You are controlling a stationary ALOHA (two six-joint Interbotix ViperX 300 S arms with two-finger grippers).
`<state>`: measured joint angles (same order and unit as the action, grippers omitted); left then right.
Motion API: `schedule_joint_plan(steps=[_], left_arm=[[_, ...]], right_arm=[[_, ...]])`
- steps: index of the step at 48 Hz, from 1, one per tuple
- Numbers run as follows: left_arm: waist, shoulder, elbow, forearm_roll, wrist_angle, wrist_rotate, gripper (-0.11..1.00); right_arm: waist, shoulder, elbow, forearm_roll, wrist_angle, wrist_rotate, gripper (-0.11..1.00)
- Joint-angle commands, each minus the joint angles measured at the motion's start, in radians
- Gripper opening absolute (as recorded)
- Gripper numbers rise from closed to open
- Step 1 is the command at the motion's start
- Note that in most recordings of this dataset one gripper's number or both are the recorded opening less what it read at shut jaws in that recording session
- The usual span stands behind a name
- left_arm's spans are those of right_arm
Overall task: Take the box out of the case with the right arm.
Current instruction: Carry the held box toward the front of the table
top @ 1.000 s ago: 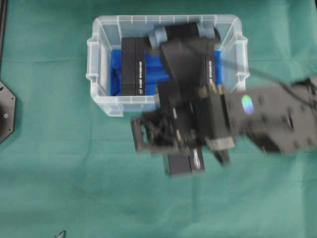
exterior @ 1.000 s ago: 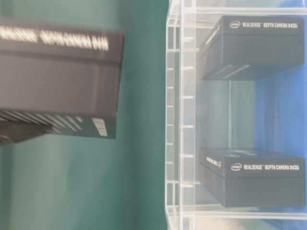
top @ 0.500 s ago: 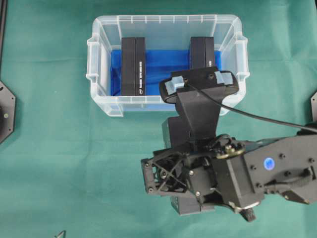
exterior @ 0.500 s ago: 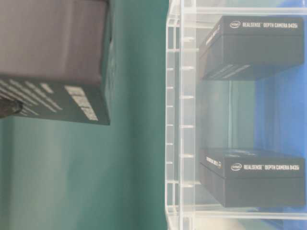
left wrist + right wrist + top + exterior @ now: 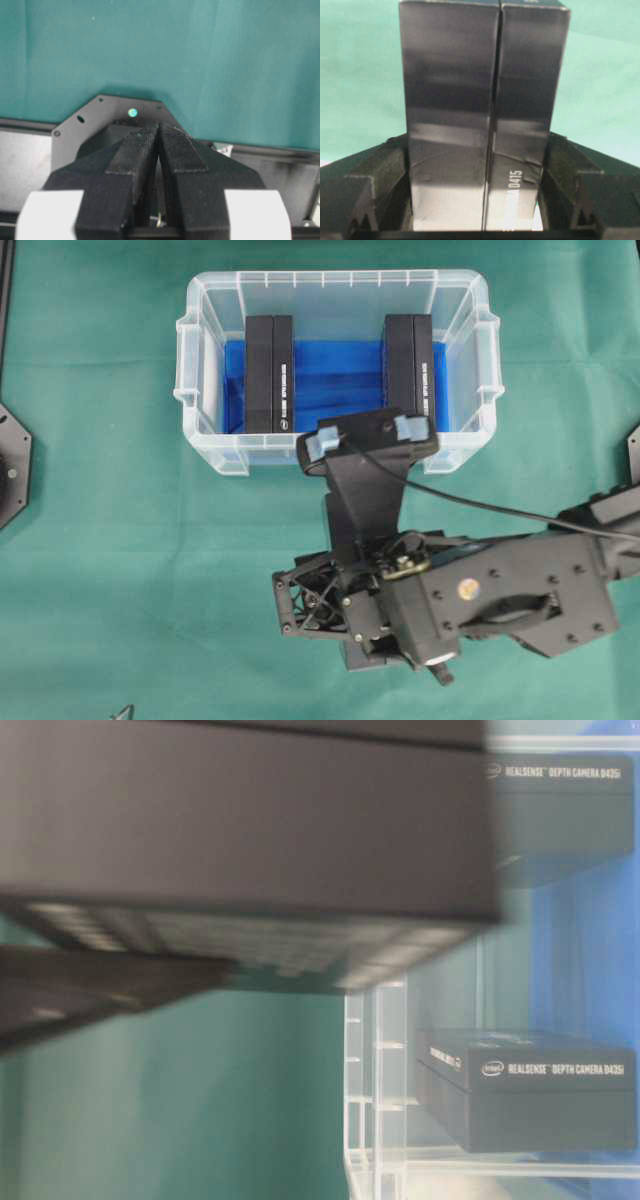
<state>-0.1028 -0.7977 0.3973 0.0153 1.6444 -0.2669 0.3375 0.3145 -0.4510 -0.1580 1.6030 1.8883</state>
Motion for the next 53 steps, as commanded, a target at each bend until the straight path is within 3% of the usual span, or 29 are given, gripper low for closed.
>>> schedule_joint_plan(steps=[1,26,34,53], left_arm=[[-0.002,0.005,-0.020,0.003,-0.003,-0.002,0.00],[-0.002,0.006,-0.018,0.003,-0.003,-0.002,0.00],[-0.002,0.005,-0.018,0.003,-0.005,-0.002,0.00],[-0.002,0.006,-0.017,0.003,-0.008,-0.005,0.00]], right_arm=[[0.000,-0.025,0.043,0.008,-0.060,0.008,0.66],[-0.005,-0.014,0.437,0.046,-0.512,0.132,0.66],[-0.008,-0.005,0.459,0.052,-0.568,0.137,0.66],[-0.011,-0.005,0.462,0.051,-0.568,0.123,0.66]])
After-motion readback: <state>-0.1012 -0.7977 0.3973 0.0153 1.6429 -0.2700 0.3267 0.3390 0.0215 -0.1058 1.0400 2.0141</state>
